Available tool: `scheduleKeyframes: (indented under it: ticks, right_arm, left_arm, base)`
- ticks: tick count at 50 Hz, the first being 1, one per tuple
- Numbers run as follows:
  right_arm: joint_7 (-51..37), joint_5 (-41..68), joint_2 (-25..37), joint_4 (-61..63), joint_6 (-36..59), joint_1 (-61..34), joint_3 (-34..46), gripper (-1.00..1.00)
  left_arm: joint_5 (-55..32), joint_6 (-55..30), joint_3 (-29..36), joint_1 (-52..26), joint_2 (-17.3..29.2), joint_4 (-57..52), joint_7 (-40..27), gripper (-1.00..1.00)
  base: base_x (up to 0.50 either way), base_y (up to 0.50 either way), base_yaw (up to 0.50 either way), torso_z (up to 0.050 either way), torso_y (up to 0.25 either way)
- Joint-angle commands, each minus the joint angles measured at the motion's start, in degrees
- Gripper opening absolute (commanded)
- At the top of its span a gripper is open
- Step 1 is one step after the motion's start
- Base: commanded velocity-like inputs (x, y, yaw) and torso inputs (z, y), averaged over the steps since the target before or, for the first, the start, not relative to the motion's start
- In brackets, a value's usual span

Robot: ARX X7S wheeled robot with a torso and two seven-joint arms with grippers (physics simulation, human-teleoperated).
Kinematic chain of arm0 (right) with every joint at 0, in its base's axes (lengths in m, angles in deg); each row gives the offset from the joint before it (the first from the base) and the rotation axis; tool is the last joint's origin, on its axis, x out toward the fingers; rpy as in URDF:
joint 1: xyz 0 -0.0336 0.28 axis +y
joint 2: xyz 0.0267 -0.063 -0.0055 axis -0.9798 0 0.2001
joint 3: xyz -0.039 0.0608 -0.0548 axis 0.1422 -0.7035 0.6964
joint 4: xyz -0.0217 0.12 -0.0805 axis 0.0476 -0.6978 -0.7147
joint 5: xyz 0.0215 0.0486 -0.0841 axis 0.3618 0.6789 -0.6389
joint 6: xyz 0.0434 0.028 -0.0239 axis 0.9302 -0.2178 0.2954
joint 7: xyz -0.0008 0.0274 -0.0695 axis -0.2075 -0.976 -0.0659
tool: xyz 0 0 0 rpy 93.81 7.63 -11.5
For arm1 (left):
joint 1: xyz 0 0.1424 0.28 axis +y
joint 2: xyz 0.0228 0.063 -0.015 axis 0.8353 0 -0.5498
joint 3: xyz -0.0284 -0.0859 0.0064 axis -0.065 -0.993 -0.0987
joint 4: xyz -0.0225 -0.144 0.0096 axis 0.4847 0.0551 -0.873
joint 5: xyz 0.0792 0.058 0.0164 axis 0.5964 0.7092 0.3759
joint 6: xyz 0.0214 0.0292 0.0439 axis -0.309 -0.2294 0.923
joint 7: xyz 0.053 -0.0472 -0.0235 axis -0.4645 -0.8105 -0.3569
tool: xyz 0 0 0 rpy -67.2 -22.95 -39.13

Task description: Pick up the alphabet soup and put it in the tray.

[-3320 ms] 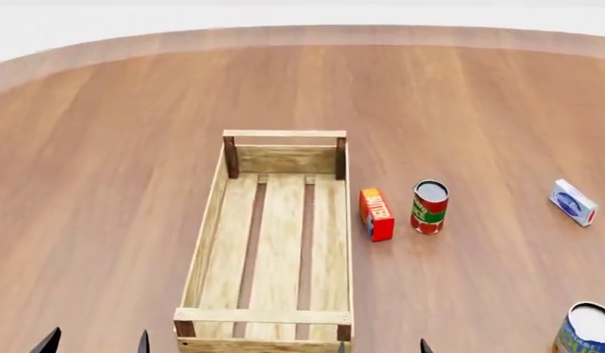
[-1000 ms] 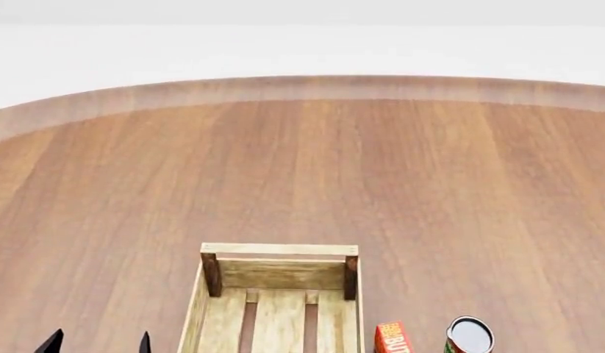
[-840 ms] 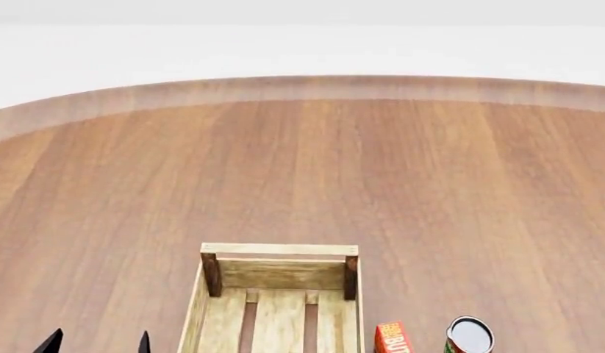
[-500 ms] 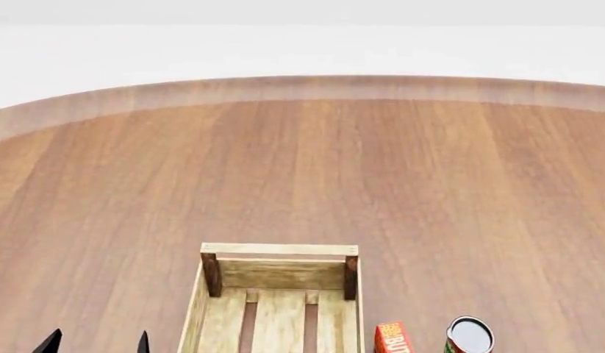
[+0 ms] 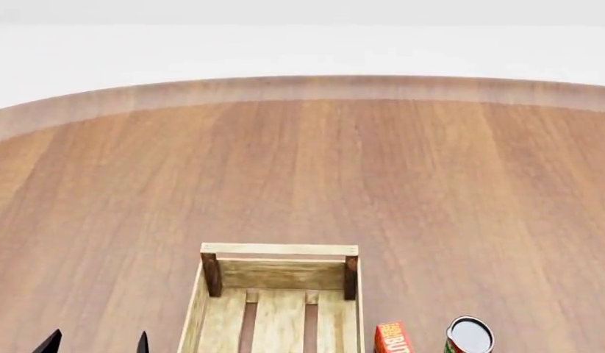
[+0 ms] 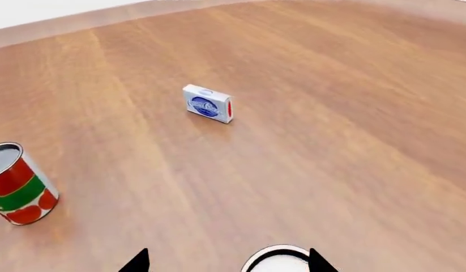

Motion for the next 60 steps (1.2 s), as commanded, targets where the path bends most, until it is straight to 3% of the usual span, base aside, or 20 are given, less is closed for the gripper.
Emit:
scheduleKeyframes:
  ticks: [1,60]
  right_arm:
    - [1.0,1.2,-1.0,-2.8,-2.1,1.3,-2.7,1.00]
    - [7.2,-1.2,-2.1,-20.8,-7.9,-5.2,-0.1,1.00]
  left_arm:
    - [-0.4,0.3,0.3,0.0,0.2,0.3,-0.1,1.00]
    - [-1.3,0.3,1.9,-0.3,1.3,-0.3,-1.8,1.00]
  base:
    - [0.00,0.00,0.00,0.000,0.000]
    - [0.00,0.00,0.00,0.000,0.000]
